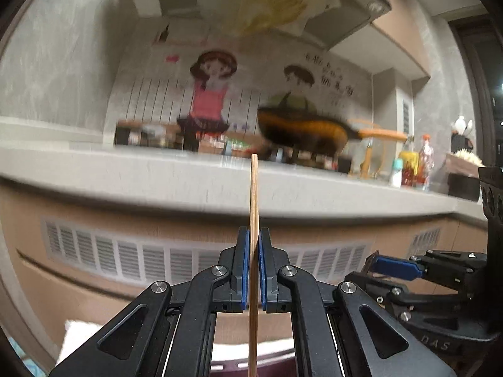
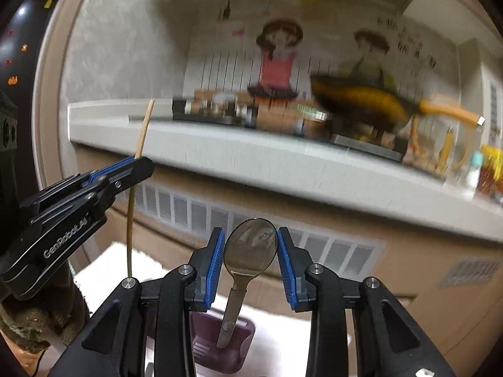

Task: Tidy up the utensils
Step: 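Open the left gripper over the caddy while the right gripper releases the grey spoon into it, then grasp a silver spoon by its handle with the left gripper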

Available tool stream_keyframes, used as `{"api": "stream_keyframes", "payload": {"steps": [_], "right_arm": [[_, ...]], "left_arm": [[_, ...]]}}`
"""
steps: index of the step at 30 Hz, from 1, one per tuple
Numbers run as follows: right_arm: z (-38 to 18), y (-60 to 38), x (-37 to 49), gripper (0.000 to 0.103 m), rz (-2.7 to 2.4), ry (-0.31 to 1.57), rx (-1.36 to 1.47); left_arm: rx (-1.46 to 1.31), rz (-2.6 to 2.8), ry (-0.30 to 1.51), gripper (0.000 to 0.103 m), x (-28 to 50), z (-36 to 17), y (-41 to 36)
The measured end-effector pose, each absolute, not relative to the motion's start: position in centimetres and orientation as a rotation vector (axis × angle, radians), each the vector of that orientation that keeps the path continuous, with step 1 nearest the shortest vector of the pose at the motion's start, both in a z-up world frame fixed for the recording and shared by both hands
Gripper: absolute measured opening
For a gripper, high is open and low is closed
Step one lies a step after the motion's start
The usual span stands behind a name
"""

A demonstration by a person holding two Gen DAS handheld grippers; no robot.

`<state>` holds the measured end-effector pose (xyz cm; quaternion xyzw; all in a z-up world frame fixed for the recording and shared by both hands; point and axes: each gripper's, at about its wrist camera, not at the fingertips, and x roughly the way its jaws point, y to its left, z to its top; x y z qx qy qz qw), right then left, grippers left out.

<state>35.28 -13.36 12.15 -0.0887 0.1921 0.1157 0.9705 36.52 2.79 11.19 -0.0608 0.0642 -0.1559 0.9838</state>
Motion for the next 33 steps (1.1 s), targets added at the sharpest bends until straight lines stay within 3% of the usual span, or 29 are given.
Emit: {"api": "stream_keyframes", "payload": {"steps": [9, 12, 19, 22, 28, 30, 33], "right_arm": [[4.2, -12.9, 38.1, 0.032, 0.305, 0.625, -0.153], [2.9, -13.2, 38.1, 0.042, 0.323, 0.678, -0.12], [2.9, -14.1, 35.1, 0.053, 0.278, 0.643, -0.151], [3.3, -14.3, 33.6, 0.062, 0.256, 0.626, -0.165], [1.9, -14.4, 29.9, 0.066, 0.216, 0.627, -0.23], [0.9, -14.2, 28.5, 0.077, 0.205, 0.634, -0.26], [-0.4, -14.1, 26.3, 0.08, 0.205, 0.635, -0.285]], "left_arm": [[-0.205, -0.306, 0.424, 0.01, 40.2, 2.7, 3.4], [-0.253, -0.302, 0.5, 0.024, 40.2, 1.5, 4.1], [-0.224, -0.255, 0.513, 0.057, 36.6, 2.3, 5.3], [-0.192, -0.263, 0.523, 0.065, 34.6, 2.6, 5.8], [-0.113, -0.288, 0.574, 0.07, 29.6, 1.2, 6.9], [-0.083, -0.293, 0.613, 0.07, 28.0, 0.2, 7.7], [-0.029, -0.295, 0.683, 0.07, 25.8, -1.5, 9.0]]}}
